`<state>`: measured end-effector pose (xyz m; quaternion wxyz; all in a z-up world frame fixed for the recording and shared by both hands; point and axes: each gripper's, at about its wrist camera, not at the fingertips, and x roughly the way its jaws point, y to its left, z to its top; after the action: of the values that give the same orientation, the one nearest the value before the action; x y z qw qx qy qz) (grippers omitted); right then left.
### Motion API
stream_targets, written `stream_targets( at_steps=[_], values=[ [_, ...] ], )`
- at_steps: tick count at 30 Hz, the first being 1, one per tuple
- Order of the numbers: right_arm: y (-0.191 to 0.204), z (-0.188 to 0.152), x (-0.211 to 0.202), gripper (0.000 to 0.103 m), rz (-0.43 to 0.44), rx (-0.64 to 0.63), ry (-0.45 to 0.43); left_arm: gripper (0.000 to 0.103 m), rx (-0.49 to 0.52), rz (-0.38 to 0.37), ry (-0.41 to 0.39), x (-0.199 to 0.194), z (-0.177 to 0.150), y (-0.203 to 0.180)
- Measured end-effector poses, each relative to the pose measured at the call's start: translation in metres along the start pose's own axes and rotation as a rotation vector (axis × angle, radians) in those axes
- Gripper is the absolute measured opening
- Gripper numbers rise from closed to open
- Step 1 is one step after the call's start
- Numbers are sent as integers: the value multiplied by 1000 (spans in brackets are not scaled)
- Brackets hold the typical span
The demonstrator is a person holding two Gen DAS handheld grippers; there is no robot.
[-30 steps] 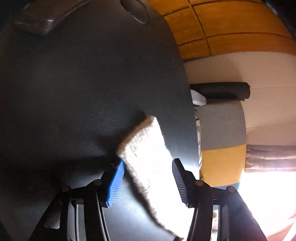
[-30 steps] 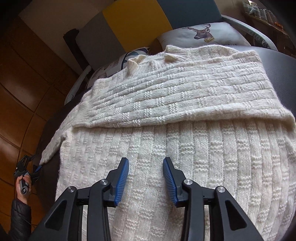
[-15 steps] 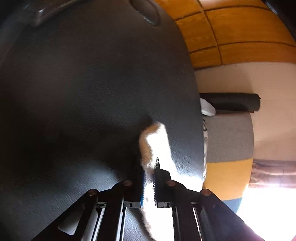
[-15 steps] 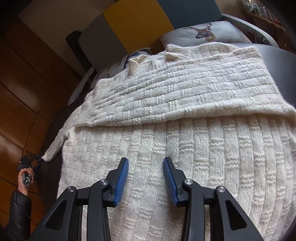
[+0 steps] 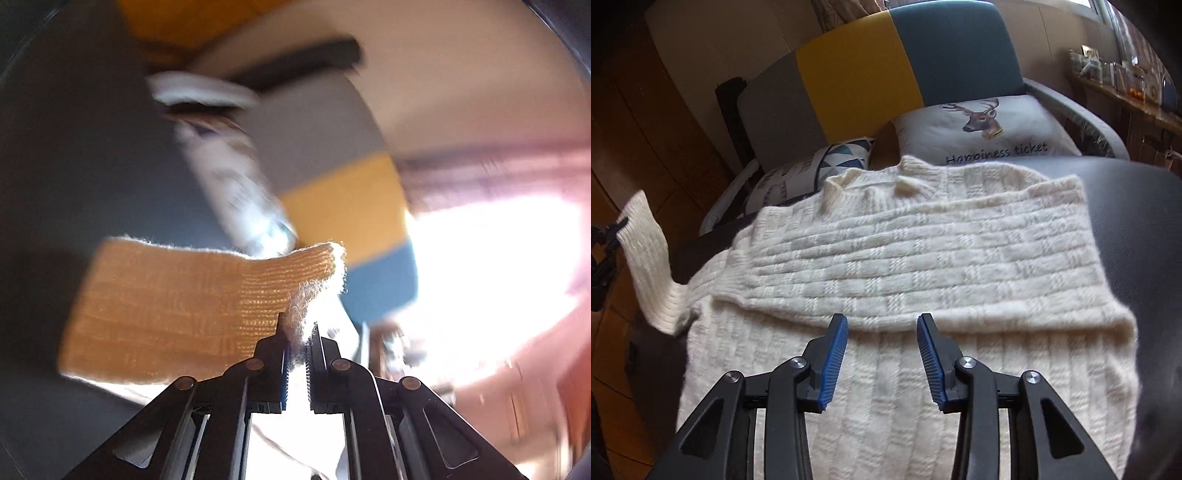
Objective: Fold clothes
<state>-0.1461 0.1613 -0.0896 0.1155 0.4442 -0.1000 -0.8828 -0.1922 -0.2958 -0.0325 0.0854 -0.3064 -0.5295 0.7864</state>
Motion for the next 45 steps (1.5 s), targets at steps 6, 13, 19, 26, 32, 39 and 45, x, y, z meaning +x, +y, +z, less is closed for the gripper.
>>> stream_targets(
  at_steps=[6, 13, 19, 26, 32, 39, 45],
  values=[
    [-28, 8, 23, 40, -113, -18, 50, 7, 118, -83, 170, 80, -55, -80],
    [-31, 4, 27, 40, -100, -52, 51, 7, 187, -95, 358, 154, -138, -114],
    [-33, 1, 26, 40, -68, -47, 37, 7, 239, -40, 509, 185, -238, -112],
    [-52, 3, 23, 40, 61, 30, 27, 7, 258, 68, 604, 218, -280, -80],
    [-80, 1, 6, 41, 325, 288, -22, 44, 222, 8, 630, 198, -265, -86],
    [-74, -9, 24, 39, 523, 481, -4, 61, 64, -124, 480, 121, -217, -61],
    [-71, -19, 49, 35, 542, 618, -10, 61, -156, -122, 337, 66, -187, 17]
  ],
)
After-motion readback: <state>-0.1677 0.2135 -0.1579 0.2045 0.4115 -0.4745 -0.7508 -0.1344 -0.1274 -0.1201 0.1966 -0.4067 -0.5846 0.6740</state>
